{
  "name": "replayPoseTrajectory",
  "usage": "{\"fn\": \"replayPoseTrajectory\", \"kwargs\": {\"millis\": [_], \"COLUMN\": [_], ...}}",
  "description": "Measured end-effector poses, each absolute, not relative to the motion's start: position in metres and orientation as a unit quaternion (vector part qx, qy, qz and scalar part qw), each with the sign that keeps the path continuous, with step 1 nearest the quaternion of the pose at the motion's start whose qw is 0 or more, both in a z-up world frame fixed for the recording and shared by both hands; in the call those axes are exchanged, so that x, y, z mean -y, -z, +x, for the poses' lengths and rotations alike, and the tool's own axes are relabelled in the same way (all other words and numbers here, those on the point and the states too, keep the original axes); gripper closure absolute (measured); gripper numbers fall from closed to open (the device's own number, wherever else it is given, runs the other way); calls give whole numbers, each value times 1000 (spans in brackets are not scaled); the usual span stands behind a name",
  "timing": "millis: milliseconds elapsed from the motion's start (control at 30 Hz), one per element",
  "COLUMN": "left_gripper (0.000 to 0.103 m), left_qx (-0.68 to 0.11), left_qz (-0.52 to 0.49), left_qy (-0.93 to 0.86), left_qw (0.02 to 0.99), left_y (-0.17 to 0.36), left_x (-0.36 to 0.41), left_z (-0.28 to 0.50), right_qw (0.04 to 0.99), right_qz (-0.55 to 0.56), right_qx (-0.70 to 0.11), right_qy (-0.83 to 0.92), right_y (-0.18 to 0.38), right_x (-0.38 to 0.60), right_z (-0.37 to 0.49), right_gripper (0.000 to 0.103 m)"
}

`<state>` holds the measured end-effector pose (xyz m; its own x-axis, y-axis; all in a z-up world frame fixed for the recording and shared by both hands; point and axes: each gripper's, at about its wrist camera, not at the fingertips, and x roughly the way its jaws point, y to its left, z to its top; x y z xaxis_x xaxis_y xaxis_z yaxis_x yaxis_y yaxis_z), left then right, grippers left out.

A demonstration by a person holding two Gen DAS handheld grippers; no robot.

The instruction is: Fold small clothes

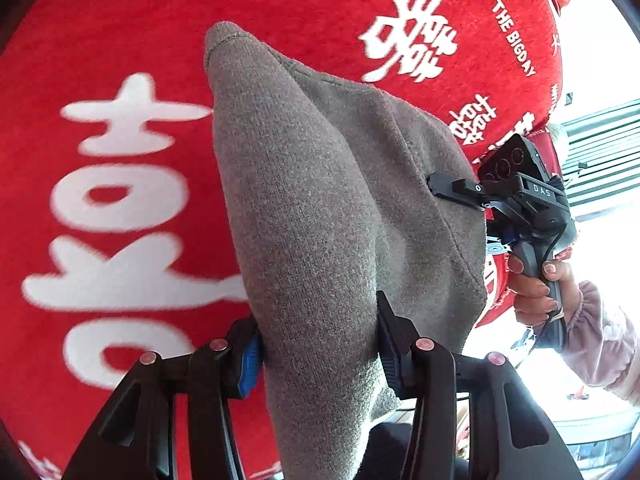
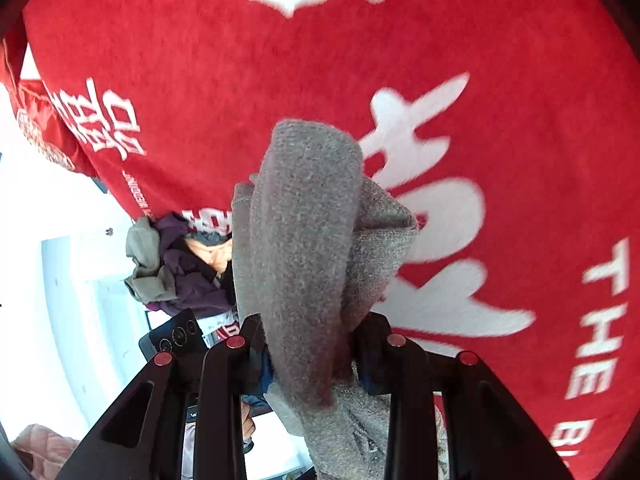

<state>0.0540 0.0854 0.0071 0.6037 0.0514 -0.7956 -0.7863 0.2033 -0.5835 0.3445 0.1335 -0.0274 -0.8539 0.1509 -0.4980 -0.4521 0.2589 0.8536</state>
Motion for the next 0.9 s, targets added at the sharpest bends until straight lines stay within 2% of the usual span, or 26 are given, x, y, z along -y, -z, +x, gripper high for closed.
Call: {"fn": "replayPoseTrajectory", "kwargs": {"millis": [300,433,533,567,600,700,733,767,900], "left_gripper": [53,45,43,38,30,24,6,0,0], "left_qx": [-357,-346,-352,-356,-361,-372,-375,-377,-378], "left_qz": [-555,-561,-552,-550,-544,-514,-508,-505,-484], "left_qy": [-363,-390,-409,-413,-423,-451,-459,-466,-498], "left_qw": [658,643,636,632,628,628,625,621,612], "left_y": [38,47,43,42,38,24,19,16,6], "left_x": [-70,-64,-58,-56,-54,-49,-47,-46,-43], "left_z": [-9,-24,-30,-33,-33,-33,-35,-36,-34], "right_qw": [247,290,322,334,346,368,370,370,331], "right_qz": [-149,-167,-201,-216,-232,-252,-252,-249,-223], "right_qx": [-763,-755,-733,-721,-708,-679,-675,-674,-709], "right_qy": [-578,-565,-565,-567,-570,-583,-586,-590,-581], "right_y": [81,90,81,73,64,40,33,27,33], "right_x": [-130,-133,-128,-125,-120,-101,-93,-82,-49], "right_z": [273,270,275,274,275,282,284,286,284], "right_gripper": [68,60,45,43,43,43,43,43,43]}}
